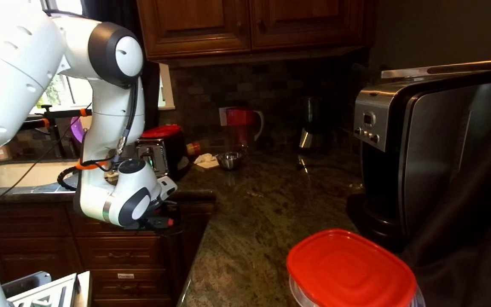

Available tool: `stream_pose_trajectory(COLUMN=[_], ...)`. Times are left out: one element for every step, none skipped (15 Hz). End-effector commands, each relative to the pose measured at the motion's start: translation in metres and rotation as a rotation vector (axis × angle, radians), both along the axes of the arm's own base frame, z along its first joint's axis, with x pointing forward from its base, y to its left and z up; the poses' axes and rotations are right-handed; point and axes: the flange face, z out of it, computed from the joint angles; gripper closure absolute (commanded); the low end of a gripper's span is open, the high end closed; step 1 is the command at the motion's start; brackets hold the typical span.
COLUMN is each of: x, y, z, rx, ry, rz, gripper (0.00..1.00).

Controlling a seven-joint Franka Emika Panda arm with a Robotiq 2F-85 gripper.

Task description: Open the bottom cabinet door.

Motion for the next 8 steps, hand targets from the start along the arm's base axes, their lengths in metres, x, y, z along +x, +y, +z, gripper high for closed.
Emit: stream_pose_trajectory(x=[0.006, 0.007, 0.008, 0.009, 0.011, 0.012, 0.014, 0.015], y=[0.012, 0.015, 0.017, 0.019, 0.020, 0.021, 0.021, 0.021], z=[-0.015, -0.017, -0.018, -0.020, -0.022, -0.024, -0.025, -0.027], rx=[0.019, 0.021, 0.025, 0.027, 0.027, 0.028, 0.027, 0.027], ry=[0.032, 0.036, 0.039, 0.041, 0.042, 0.044, 0.048, 0.052], rz=[0.000, 0.001, 0.001, 0.001, -0.001, -0.003, -0.004, -0.008], gripper=[0.11, 0.15, 0.23, 0.19, 0.26, 0.26, 0.30, 0.34])
